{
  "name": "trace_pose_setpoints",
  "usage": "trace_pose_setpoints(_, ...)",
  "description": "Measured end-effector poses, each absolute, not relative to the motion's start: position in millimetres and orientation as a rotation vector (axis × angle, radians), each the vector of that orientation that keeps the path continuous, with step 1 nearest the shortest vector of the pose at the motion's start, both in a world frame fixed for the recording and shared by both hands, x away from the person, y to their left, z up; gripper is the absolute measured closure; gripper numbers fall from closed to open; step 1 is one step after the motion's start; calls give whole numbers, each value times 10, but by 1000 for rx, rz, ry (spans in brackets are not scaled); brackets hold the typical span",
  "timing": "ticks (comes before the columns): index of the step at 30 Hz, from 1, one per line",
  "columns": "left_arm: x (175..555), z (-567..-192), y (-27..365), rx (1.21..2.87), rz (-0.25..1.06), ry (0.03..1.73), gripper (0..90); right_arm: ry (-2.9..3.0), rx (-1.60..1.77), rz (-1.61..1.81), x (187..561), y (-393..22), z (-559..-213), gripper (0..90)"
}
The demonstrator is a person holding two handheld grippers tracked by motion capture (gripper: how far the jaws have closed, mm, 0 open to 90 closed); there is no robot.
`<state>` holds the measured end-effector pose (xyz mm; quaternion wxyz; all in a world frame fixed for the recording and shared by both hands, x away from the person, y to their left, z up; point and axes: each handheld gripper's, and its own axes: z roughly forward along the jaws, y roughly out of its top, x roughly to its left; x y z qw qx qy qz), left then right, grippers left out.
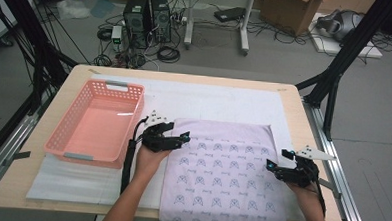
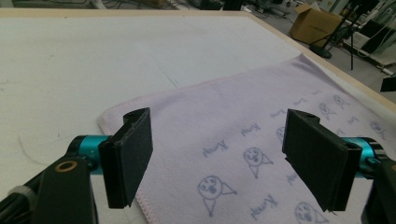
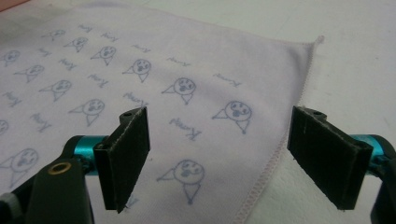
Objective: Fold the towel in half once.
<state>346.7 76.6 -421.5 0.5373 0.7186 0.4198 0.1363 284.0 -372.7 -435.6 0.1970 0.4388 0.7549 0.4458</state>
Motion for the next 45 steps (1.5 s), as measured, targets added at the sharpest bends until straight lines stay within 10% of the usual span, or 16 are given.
trace_pose_setpoints(24, 3765, -4518, 751, 1880, 477, 1251, 352, 2173, 1437, 1031, 3510, -3631, -4473, 213)
trace_pose_setpoints(33, 3731, -4515, 686, 1946, 563, 1209, 477, 2113, 1482, 1010, 3551, -3658, -4465, 408)
trace_pose_setpoints(38, 3699, -4508, 631, 1961, 522, 1159, 740, 2107, 1454, 929, 3547, -3631, -4451, 540)
trace_pose_setpoints(42, 3717, -4509, 663, 1914, 439, 1205, 864, 2134, 1477, 999, 3553, -3666, -4446, 842)
trace_pose_setpoints(45, 3738, -4502, 701, 1865, 384, 1263, 876, 2156, 1458, 991, 3553, -3640, -4435, 867)
